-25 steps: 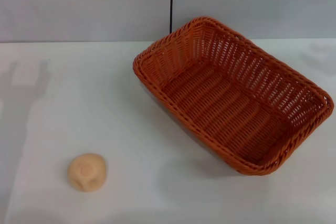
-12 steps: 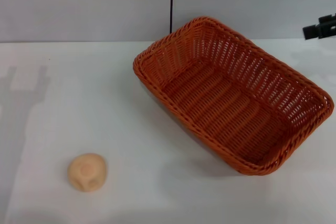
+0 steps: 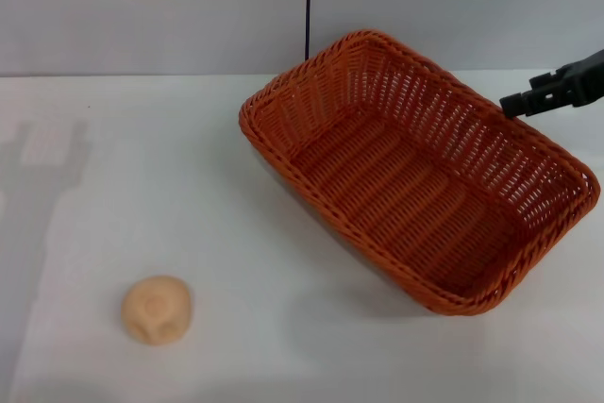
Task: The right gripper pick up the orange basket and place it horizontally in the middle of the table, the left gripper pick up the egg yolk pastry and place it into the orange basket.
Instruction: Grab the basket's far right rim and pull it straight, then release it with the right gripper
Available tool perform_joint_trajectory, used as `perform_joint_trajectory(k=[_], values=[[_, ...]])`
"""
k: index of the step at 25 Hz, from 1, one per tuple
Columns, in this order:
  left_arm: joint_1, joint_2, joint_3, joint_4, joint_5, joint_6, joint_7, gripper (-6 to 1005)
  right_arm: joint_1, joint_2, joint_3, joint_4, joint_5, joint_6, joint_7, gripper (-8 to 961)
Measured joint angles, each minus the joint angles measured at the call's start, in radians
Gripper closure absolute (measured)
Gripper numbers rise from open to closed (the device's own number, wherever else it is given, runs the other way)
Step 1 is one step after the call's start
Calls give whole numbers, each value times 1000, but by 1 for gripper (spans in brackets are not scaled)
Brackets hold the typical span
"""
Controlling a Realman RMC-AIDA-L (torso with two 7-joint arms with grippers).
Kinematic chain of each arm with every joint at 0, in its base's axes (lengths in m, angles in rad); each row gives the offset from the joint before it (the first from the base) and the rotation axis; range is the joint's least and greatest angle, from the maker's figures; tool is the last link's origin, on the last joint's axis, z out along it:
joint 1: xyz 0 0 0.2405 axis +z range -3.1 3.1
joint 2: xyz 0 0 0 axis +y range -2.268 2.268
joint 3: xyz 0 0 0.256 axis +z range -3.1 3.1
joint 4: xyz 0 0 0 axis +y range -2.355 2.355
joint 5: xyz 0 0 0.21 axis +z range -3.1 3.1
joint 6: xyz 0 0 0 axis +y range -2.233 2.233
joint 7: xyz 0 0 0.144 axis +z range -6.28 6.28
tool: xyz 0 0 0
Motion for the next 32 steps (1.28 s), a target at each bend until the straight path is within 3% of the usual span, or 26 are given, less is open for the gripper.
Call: perform_joint_trajectory(k=[9,20,31,32], values=[[17,1,1,-2,0,2,0,156,4,47,-28,32,-75,91,0,259],[12,1,1,-3,0,2,-1,156,11,52,-105,91,-78,153,-17,347],[5,1,0,0,0,-7,-2,156,9,47,-106,92,-79,148,-21,576],[5,1,0,0,0,-7,-2,156,9,46,-106,92,-79,148,-21,639]])
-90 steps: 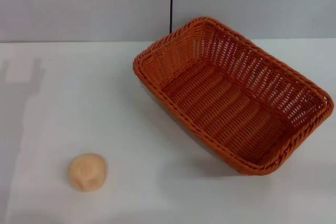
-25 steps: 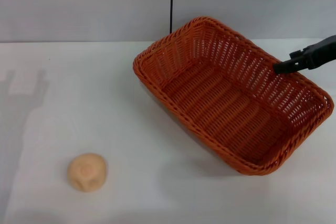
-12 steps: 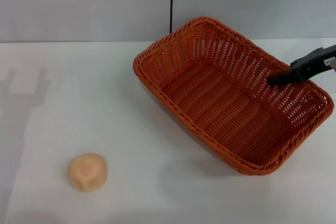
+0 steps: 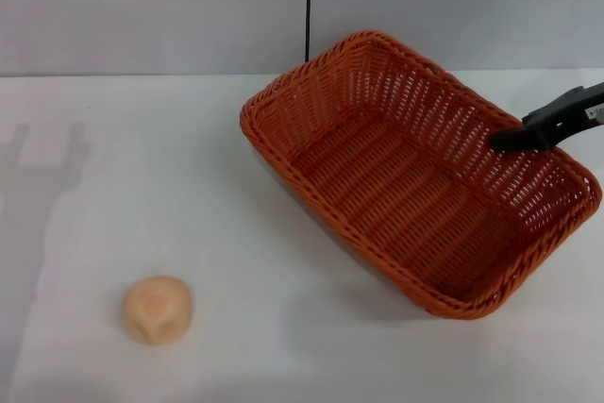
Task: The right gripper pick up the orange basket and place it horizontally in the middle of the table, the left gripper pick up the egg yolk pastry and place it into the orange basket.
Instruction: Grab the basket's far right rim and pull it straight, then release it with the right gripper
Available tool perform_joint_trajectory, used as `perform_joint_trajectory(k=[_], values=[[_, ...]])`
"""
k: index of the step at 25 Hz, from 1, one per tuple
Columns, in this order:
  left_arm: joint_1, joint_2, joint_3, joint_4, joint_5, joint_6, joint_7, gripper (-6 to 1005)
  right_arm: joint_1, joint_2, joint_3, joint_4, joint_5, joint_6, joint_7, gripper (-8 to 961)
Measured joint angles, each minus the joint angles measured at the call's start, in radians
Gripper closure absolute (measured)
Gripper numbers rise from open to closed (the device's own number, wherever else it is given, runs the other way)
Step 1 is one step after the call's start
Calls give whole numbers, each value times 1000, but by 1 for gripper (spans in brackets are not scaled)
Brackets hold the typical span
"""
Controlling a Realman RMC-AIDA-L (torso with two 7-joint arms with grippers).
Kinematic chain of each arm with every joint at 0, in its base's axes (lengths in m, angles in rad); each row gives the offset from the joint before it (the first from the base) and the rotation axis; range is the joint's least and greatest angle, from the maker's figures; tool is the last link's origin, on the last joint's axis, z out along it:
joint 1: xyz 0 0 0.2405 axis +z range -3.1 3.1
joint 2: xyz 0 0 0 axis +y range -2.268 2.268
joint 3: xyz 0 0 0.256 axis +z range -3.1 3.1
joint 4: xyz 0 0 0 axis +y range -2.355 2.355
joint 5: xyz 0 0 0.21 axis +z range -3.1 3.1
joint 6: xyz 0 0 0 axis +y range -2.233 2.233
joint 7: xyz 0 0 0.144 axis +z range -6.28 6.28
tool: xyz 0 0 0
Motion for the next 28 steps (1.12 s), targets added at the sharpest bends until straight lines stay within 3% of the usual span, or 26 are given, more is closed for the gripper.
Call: perform_joint_trajectory(k=[2,13,20,28], values=[[0,0,0,0,0,0,0,156,-1,0,0,-2,0,0,0,764],[-1,0,-1,-1,0,-1,0,157,-70,-4,41,-126,149,-93,-4,766],[-3,0,-5,0,0,-2,0,157,-111,-32,71,-152,308,-142,-20,778],[-10,0,-5,2,-2,-6,0,157,-117,-59,178,-178,433,-264,-60,784]])
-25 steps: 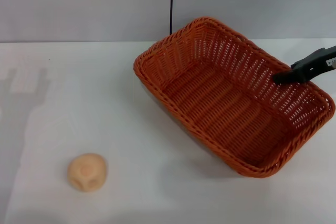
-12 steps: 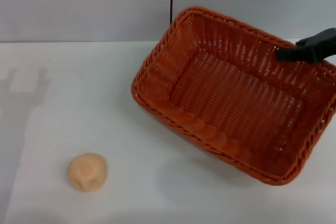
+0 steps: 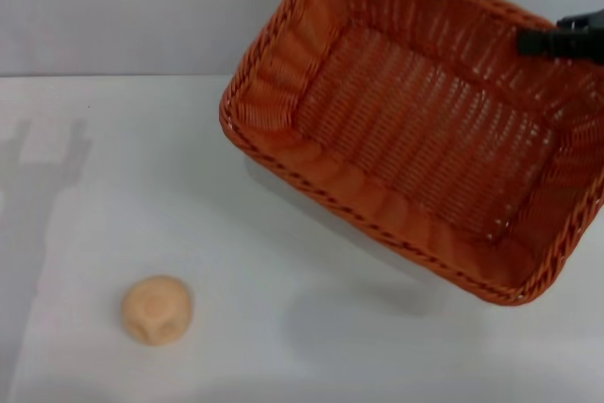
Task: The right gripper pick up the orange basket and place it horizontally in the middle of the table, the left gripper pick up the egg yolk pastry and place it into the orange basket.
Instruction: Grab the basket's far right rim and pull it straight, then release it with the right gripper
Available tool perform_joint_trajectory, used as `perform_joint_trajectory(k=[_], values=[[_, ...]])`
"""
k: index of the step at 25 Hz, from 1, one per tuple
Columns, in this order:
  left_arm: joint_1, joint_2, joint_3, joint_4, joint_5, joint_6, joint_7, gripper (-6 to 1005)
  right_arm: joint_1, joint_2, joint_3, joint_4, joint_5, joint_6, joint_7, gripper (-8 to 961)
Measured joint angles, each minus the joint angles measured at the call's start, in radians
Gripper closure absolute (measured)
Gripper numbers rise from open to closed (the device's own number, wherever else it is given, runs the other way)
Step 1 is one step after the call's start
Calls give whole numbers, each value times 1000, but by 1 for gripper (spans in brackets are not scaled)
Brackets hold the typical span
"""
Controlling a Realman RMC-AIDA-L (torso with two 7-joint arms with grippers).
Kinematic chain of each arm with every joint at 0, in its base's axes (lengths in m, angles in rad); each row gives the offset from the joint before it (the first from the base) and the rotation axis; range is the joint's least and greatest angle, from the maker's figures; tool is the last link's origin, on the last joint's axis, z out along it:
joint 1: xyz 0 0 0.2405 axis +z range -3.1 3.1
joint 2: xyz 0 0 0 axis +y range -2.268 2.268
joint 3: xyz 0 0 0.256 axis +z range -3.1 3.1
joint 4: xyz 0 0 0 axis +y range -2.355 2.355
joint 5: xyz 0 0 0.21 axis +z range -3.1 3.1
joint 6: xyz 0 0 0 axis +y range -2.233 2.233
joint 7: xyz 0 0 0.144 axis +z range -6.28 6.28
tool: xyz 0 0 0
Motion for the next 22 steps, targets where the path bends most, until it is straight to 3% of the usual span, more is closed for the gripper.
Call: perform_joint_trajectory(k=[7,14,18,22], values=[[-9,0,-1,1,-2,-1,0,157,7,-27,12,-92,57,-108,-27,783],[-14,0,5,1,1,-1,0,157,92,-51,1,-141,-20,-274,-159,783],[-14,0,9,-2,1,0,1,157,129,-51,-63,-136,-64,-312,-224,783],[-12,0,29,-5,2,0,2,157,149,-38,-143,-114,-96,-290,-262,782]])
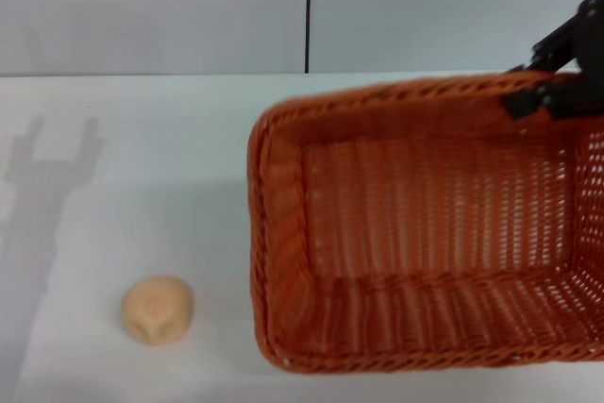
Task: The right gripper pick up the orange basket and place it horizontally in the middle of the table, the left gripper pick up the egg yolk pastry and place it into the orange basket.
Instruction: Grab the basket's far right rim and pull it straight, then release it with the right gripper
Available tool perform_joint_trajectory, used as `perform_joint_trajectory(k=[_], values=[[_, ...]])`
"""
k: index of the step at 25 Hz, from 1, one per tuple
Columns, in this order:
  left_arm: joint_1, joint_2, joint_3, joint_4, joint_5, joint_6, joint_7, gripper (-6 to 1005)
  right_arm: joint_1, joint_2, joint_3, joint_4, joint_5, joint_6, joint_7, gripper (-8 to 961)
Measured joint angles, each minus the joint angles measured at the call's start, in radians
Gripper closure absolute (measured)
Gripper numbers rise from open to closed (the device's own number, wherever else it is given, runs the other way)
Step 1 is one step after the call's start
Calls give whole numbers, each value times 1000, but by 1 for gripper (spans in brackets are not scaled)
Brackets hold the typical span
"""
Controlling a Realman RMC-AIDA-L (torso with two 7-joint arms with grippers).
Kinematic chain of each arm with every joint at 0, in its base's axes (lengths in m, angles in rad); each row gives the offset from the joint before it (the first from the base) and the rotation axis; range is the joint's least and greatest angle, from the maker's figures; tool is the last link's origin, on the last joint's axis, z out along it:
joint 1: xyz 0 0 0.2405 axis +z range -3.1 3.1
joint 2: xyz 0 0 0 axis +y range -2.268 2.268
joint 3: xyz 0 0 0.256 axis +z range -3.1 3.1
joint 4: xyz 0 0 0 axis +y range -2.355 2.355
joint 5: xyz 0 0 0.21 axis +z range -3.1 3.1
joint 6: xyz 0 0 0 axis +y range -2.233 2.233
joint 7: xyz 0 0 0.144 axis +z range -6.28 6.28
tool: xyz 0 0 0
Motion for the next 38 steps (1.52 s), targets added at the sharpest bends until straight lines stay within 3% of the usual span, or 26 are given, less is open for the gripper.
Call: perform_joint_trajectory(k=[3,7,27,38], values=[[2,-1,8,0,0,0,1,157,25,21,-30,59,-46,35,-47,782],[4,-1,21,0,0,0,1,157,36,30,-29,111,-60,63,-95,782],[-4,-1,32,0,0,0,-1,158,71,37,-20,295,-37,201,-232,784],[-6,-1,32,0,1,0,2,158,75,58,-21,326,-12,247,-279,785]])
